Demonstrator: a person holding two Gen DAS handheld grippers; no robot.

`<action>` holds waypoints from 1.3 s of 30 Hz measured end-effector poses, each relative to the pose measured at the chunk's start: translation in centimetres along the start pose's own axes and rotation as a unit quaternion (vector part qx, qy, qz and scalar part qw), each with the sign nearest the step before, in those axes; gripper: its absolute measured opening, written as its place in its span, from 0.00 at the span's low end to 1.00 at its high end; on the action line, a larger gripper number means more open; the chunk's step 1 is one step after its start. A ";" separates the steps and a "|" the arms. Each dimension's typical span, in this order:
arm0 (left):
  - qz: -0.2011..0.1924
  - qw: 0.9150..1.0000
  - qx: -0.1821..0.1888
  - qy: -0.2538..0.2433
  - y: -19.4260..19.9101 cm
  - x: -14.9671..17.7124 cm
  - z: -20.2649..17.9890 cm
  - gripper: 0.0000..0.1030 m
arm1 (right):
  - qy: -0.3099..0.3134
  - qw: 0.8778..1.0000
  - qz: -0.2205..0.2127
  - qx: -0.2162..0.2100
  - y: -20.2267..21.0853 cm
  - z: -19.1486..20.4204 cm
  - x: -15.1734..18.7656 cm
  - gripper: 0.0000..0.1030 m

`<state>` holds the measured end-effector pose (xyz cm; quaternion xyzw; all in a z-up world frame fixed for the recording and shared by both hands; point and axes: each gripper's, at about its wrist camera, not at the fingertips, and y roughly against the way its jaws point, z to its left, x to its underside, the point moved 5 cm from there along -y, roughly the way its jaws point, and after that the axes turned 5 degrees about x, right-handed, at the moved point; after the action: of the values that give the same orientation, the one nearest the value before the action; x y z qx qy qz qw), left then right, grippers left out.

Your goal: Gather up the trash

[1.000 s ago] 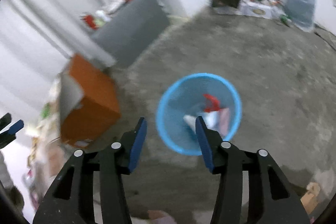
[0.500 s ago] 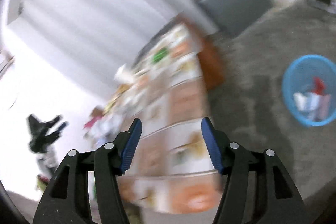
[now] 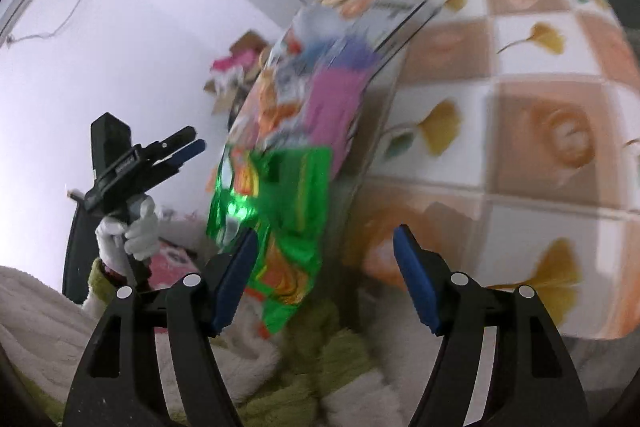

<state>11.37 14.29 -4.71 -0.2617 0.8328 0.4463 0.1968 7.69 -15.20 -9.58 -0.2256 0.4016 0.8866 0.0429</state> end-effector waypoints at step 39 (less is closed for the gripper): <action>-0.069 0.996 0.030 -0.054 -4.2 -4.8 -2.5 0.41 | 0.037 0.988 -0.112 0.102 1.6 3.4 -5.1 0.16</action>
<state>17.51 11.49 -3.43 -0.2879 0.8140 0.4203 0.2790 10.62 -13.27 -4.28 -0.2963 0.4637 0.8214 0.1500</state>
